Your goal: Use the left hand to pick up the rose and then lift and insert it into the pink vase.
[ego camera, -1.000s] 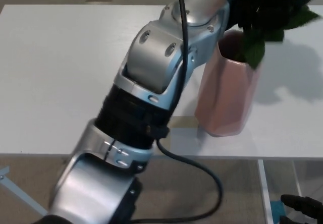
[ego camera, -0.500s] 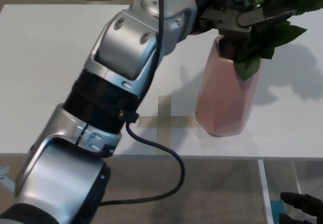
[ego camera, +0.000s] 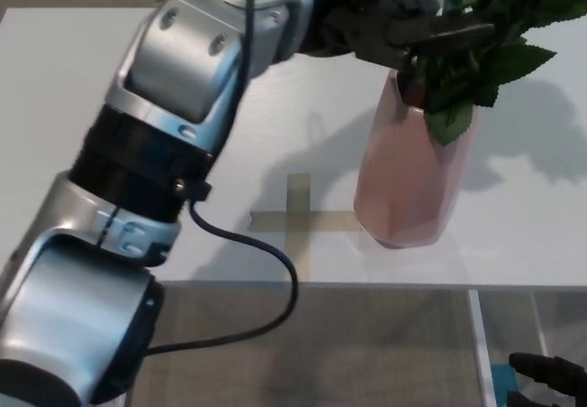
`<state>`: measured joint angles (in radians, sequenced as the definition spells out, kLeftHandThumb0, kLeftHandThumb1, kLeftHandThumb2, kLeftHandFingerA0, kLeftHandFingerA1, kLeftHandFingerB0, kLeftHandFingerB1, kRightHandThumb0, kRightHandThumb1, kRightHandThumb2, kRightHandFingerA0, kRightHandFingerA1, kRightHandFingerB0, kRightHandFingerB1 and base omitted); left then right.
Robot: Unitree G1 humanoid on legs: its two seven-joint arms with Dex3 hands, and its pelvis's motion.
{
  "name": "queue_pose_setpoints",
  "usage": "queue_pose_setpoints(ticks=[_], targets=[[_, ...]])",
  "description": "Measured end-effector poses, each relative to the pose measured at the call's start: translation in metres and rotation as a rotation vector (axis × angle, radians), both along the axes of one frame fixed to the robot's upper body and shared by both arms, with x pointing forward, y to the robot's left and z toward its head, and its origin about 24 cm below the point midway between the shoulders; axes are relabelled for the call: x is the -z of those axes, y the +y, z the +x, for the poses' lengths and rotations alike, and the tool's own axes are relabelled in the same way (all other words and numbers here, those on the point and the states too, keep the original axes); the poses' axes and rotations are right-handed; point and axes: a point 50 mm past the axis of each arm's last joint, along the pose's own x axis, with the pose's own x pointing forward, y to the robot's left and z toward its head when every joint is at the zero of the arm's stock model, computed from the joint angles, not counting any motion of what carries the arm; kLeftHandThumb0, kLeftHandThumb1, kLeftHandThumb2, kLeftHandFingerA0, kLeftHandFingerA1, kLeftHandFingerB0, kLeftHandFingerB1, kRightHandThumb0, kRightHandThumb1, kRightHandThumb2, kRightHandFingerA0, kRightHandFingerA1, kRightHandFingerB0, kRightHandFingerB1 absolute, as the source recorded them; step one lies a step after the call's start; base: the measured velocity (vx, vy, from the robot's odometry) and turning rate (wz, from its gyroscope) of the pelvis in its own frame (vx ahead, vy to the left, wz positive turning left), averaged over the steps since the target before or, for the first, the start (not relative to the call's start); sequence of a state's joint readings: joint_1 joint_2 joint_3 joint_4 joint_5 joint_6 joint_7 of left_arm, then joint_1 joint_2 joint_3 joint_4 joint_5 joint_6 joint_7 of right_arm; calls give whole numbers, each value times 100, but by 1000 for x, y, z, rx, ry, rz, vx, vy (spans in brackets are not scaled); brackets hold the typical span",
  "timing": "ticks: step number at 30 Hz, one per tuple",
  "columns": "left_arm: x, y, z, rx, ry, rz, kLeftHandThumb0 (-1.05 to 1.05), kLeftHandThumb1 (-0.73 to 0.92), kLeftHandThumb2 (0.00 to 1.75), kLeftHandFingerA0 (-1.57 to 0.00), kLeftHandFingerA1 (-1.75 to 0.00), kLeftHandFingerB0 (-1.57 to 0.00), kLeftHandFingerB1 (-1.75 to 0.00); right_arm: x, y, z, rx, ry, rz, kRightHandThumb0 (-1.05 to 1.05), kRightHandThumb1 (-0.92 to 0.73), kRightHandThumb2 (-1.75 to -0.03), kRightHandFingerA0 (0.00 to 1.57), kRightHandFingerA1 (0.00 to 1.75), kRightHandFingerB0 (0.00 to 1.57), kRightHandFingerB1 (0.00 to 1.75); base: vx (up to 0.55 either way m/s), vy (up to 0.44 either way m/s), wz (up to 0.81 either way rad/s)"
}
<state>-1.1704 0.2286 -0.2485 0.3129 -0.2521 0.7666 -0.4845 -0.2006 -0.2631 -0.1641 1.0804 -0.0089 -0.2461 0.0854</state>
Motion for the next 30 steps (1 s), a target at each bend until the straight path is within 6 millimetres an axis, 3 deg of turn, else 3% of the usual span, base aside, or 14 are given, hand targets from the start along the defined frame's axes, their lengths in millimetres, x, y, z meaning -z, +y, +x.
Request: queue_pose_setpoints(ticks=[10, 12, 15, 16, 17, 19, 21, 22, 23, 24, 26, 27, 30], targets=[[-15, 43, 3, -14, 11, -9, -80, 46, 56, 0, 0, 0, -1, 0, 0, 0, 1, 3, 0, -20, -62, -58, 60, 51, 54, 47, 0, 0, 0], [-17, 51, 2, -16, 15, -8, -69, 42, 56, 0, 0, 0, -2, 1, 0, 0, 1, 4, 2, -20, -62, -58, 60, 51, 54, 47, 0, 0, 0], [-23, 85, -2, -45, 15, -34, -69, 42, 56, 0, 0, 0, -2, 1, 0, 0, 3, 4, 3, -20, -62, -58, 60, 51, 54, 47, 0, 0, 0], [-24, 92, -3, -52, 15, -35, -60, 42, 53, 0, 0, 0, -9, 1, -1, -1, 5, 6, 2, -20, -62, -58, 61, 51, 54, 47, 0, 0, 0], [-25, 100, -5, -59, 13, -40, -59, 38, 72, 0, 0, 0, -8, 1, -1, -2, 6, 8, 2, -20, -62, -58, 61, 51, 54, 47, 0, 0, 0], [-25, 126, -16, -80, -9, -75, -56, 37, 72, 0, -3, 0, -11, 1, 1, -1, 1, 8, 4, -20, -62, -58, 61, 51, 54, 47, 0, 0, 0], [-21, 146, -26, -116, -27, -86, -56, 37, 72, 0, -3, 0, -11, 2, 0, -1, 2, 11, 2, -20, -62, -58, 61, 51, 54, 47, 0, 0, 0], [-19, 154, -31, -130, -34, -87, -48, 32, 72, 0, -17, 0, -21, 2, 0, -2, 2, 11, 2, -20, -62, -58, 61, 51, 54, 47, 0, 0, 0], [-16, 162, -37, -144, -42, -89, -48, 32, 72, 0, -17, 0, -21, 2, 0, -2, 2, 12, 2, -20, -62, -58, 61, 51, 54, 47, 0, 0, 0], [-12, 170, -43, -161, -50, -92, -48, 33, 59, -6, -25, -7, -22, 2, 0, -2, 2, 12, 2, -20, -62, -58, 61, 51, 55, 47, 0, 0, 0], [-5, 179, -50, -184, -54, -93, -41, 39, 53, -13, -30, -11, -25, 2, 0, -2, 2, 12, 2, -20, -62, -58, 62, 51, 54, 47, 0, 0, 0], [1, 185, -56, -201, -56, -94, -23, 28, 83, -2, -48, 0, -46, 2, 0, -2, 2, 12, 2, -21, -62, -58, 61, 51, 55, 47, 0, 0, 0], [22, 197, -70, -239, -45, -93, -22, 29, 83, -5, -49, -3, -47, 2, 0, -2, 3, 14, 1, -21, -62, -58, 62, 51, 55, 47, 0, 0, 0]])
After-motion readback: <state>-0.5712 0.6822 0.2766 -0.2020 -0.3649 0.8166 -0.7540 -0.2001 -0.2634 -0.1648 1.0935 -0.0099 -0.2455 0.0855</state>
